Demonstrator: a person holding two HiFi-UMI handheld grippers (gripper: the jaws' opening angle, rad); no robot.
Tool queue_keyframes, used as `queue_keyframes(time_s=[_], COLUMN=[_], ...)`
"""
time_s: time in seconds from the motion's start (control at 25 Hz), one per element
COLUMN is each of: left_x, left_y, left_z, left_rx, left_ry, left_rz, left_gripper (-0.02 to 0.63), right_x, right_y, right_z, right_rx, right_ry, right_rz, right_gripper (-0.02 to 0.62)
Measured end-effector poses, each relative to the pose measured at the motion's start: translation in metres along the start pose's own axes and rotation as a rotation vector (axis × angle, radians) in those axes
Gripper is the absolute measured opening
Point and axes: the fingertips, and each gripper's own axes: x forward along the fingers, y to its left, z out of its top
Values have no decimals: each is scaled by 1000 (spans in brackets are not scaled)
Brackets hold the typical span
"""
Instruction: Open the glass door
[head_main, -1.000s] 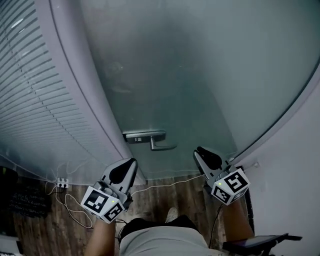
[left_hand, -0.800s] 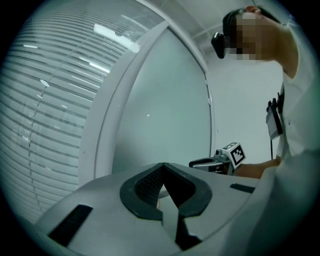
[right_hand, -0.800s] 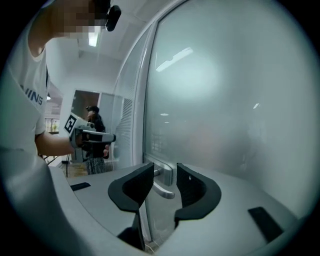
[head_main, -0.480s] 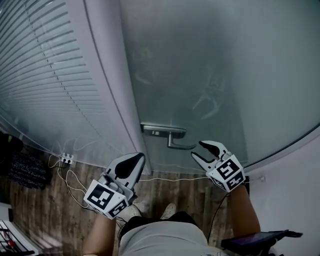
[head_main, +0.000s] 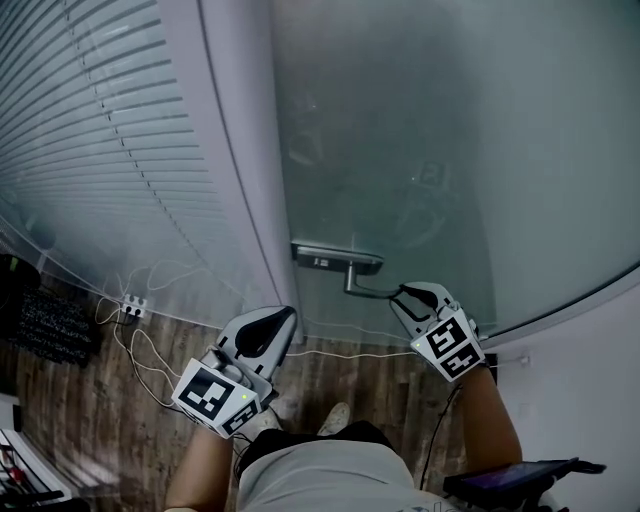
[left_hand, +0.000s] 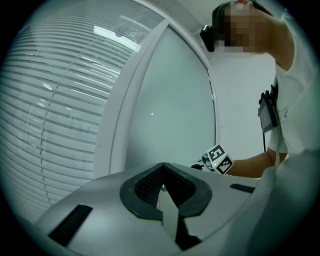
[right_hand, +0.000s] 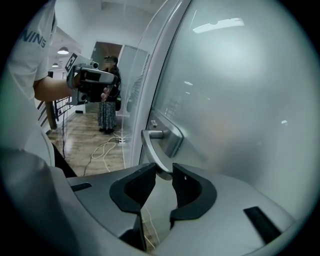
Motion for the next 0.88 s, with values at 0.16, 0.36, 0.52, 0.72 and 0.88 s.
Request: queue_keyframes(time_s=[0.16,0.36,0.52,0.72,0.88], left_x=[-2,4,7,6,4], left_y=[6,4,2,0,2], left_z=[2,-9,-9,-10,-10], left_rx=[-8,-12,-22,-19,-22], left_ry=[-4,-7,-19,-23,-26], left_rz=[-1,-6,2,9,25], left_gripper=[2,2,2,2,2], right_x=[11,24,27,28,38], right_y=[3,-1,-10,-25,-38], right_z=[0,-14,-16,-11,-8], right_rx=[27,71,79,76,73], right_ry=[23,5,-13,-41,-40], right_rz=[8,-26,-38,-79,-76], right_gripper=[104,106,106,109,109])
